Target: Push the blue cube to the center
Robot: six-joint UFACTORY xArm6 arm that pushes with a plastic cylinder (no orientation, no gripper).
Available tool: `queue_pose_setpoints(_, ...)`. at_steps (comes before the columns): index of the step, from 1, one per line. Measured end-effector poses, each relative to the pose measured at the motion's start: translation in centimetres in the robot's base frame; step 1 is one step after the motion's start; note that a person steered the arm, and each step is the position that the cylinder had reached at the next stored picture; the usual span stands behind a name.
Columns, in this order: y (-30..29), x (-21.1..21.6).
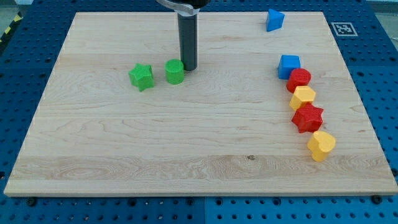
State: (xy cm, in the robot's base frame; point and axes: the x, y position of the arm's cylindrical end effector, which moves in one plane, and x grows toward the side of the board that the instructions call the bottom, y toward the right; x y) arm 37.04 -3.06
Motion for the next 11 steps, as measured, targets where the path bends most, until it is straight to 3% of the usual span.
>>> queue_pose_setpoints(2, -2.0, 0.1)
queue_pose_setpoints(3, -0.4, -2.2)
queue_pose_setpoints(5, 8.3, -8.1)
queue_pose_setpoints(6, 15.8, -7.9)
queue_pose_setpoints(7, 24.5, -5.0)
queue_pose_setpoints(8, 28.6, 0.1)
queue_pose_setpoints(11, 24.1, 0.8)
